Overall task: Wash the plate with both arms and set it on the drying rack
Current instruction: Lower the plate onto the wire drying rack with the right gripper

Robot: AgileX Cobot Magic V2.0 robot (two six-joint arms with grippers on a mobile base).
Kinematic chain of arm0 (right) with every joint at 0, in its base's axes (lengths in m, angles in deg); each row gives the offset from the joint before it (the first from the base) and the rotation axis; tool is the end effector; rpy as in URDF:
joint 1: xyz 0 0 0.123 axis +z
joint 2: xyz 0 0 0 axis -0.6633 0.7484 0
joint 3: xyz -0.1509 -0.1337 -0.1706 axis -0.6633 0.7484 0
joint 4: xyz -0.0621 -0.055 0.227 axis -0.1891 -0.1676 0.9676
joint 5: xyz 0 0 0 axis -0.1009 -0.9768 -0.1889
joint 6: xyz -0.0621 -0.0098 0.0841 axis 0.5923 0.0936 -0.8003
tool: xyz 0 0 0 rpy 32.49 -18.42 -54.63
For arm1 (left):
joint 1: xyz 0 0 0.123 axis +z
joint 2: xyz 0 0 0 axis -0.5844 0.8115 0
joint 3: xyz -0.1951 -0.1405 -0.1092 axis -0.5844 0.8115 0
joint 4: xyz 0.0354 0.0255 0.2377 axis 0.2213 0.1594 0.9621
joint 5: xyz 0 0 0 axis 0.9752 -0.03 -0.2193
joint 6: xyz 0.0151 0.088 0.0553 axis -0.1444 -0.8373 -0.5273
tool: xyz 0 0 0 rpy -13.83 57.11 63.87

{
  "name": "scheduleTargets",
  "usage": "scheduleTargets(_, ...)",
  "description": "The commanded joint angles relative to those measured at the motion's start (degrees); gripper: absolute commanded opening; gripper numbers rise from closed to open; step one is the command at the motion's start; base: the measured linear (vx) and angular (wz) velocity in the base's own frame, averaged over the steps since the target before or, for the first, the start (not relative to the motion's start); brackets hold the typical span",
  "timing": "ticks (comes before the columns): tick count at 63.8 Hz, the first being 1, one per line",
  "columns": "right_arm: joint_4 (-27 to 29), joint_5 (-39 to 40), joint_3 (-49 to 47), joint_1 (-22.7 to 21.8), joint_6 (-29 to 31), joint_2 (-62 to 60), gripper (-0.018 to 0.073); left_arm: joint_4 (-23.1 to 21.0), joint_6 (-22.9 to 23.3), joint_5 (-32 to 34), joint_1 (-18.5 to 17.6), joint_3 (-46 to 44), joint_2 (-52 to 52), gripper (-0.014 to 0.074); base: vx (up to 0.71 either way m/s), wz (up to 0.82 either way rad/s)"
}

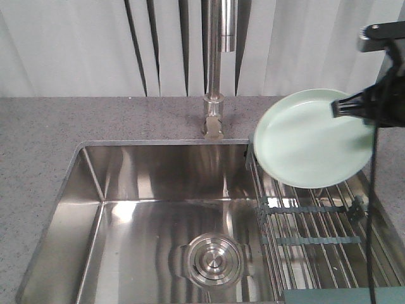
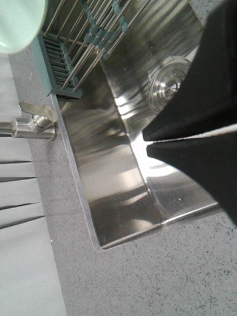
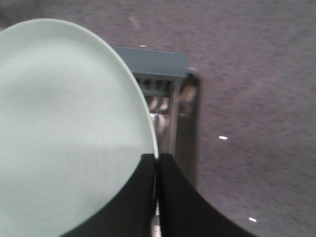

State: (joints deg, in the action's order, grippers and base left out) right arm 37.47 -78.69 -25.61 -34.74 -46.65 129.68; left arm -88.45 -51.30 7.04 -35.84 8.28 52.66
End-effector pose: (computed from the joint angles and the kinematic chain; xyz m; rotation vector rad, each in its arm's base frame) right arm 0.3013 0.0201 0.3305 -0.0776 2.4681 -0.1358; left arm 0.0866 -0.0393 0.2887 0.2475 1.9276 -0.3777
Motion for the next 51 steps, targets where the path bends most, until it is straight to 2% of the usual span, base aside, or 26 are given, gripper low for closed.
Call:
scheduleTargets(1,-5.4,0.0,-1.9,-3.1,1.8,-2.6,-0.0001,-2.0,0.1,3.1,-0.3,-1.4,0.4,-0.0007,0.00,0.00)
scheduleTargets(7,-6.8,0.0,-1.9,-5.0,3.1,-1.5,-0.0001,-2.0,0.1,3.1,-0.3,-1.4,0.4,-0.0007,0.00,0.00)
scheduleTargets(13,-6.4,0.6,-1.9,-5.1,4.7,0.8,-0.0001,-2.0,0.1,3.1,-0.3,-1.4,0.4,-0.0007,0.00,0.00)
scheduleTargets(33,-7.1,4.6,-1.9,-1.6,6.2,11.8,-0.0001,-2.0,0.1,3.2,-0.3,-1.4,0.4,-0.0007,0.00,0.00)
scheduleTargets(41,-11.7,6.1,-1.9,-0.1,4.2,14.4,-0.0001,-2.0,0.1,3.2,-0.3,-1.4,0.4,-0.0007,0.00,0.00)
scheduleTargets(51,-10.8,7.3,-1.9,-0.1,4.1,15.7,-0.0001,-2.0,0.1,3.1,-0.3,-1.4,0.4,-0.0007,0.00,0.00)
